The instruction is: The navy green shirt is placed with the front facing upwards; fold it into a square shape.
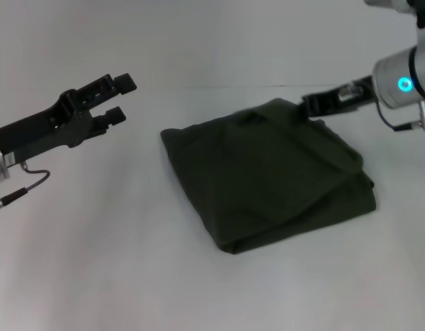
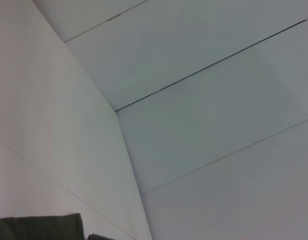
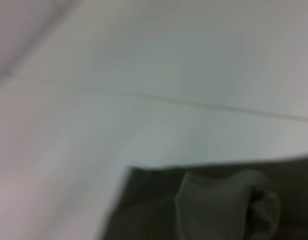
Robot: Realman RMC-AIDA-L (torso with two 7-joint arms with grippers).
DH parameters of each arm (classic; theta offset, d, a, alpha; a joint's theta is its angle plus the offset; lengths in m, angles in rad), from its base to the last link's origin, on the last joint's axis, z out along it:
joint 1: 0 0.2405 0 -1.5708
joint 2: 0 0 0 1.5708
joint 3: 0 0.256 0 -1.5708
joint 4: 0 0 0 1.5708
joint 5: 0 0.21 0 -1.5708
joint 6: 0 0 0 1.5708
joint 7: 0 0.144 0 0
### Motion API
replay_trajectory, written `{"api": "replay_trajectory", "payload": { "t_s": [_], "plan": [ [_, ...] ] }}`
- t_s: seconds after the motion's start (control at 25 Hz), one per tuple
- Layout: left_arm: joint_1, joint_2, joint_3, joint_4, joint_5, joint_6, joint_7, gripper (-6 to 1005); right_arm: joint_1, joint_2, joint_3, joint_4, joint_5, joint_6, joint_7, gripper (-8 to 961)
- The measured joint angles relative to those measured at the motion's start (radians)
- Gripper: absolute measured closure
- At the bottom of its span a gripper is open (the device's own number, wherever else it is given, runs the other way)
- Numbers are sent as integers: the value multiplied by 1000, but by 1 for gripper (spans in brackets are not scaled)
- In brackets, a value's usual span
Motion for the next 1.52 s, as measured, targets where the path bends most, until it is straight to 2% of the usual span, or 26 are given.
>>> {"api": "replay_trajectory", "payload": {
  "t_s": [0.16, 0.36, 0.8, 1.0, 1.32, 1.52],
  "plan": [
    [3, -1, -6, 0, 0, -1, 0, 50, -25, -12, 3, 48, -114, 72, 66, 892],
    [4, -3, -13, -1, 0, -4, 1, 50, -64, -21, 6, 60, -107, 110, 63, 873],
    [3, -3, -13, -2, 0, -11, 2, 50, -52, -23, 0, 102, -112, 143, 73, 830],
    [-1, -3, -13, -5, 0, -12, 2, 50, -51, -32, -2, 103, -117, 138, 83, 811],
    [-2, -3, -13, -5, 0, -12, 2, 49, -52, -43, 1, 100, -241, 194, 170, 780],
    [-1, -3, -13, -5, 0, -11, 3, 49, -58, -44, 12, 66, -283, 200, 213, 615]
  ]
}}
